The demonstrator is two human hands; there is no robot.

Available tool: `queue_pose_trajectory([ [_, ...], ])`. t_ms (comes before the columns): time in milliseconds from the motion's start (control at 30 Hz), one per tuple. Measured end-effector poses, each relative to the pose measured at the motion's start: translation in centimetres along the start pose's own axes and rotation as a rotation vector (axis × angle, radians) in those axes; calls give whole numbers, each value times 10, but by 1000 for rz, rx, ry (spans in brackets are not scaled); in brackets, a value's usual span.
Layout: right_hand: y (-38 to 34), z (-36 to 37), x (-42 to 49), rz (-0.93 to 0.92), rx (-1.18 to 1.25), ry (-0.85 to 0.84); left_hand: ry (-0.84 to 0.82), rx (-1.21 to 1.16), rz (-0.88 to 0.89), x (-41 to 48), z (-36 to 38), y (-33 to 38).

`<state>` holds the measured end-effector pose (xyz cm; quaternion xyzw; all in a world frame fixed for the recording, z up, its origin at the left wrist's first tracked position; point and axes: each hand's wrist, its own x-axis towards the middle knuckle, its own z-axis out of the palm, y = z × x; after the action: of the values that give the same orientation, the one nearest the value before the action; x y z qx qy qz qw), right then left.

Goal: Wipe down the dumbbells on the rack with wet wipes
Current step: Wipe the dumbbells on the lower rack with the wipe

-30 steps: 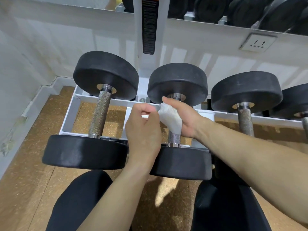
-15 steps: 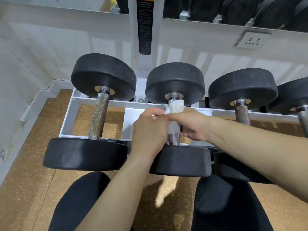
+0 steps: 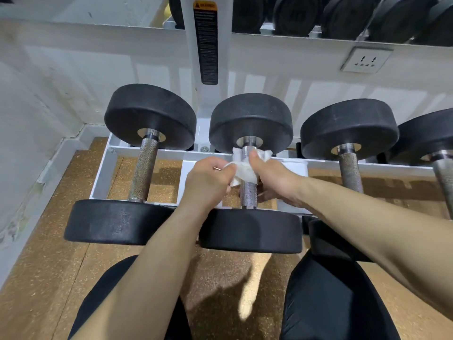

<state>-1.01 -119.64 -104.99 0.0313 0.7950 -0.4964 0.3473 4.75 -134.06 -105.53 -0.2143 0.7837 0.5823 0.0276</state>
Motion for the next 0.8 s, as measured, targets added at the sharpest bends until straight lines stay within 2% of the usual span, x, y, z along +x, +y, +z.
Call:
queue_pose_trajectory([
  [100,11,-9,-17,8,-260,-130,-270,327,16,8,-12,2],
  [200,11,-19,-33,67,-424,-299,-547,569,-89,13,-21,12],
  [267,6,-25,-36,103,-573,-384,-650,688,-159,18,-23,22],
  [333,1,-26,-35,89,-635,-402,-675,762,-205,24,-21,29],
  [400,0,-26,-30,29,-499,-348,-556,805,-174,32,-19,31],
  [533,-2,-33,-21,-86,-8,-152,-51,1074,9,42,-12,23],
  [667,-6,-31,-19,-55,216,-60,83,1120,45,42,7,20],
  [800,-9,-29,-18,-13,336,-57,147,1124,-8,46,14,14],
])
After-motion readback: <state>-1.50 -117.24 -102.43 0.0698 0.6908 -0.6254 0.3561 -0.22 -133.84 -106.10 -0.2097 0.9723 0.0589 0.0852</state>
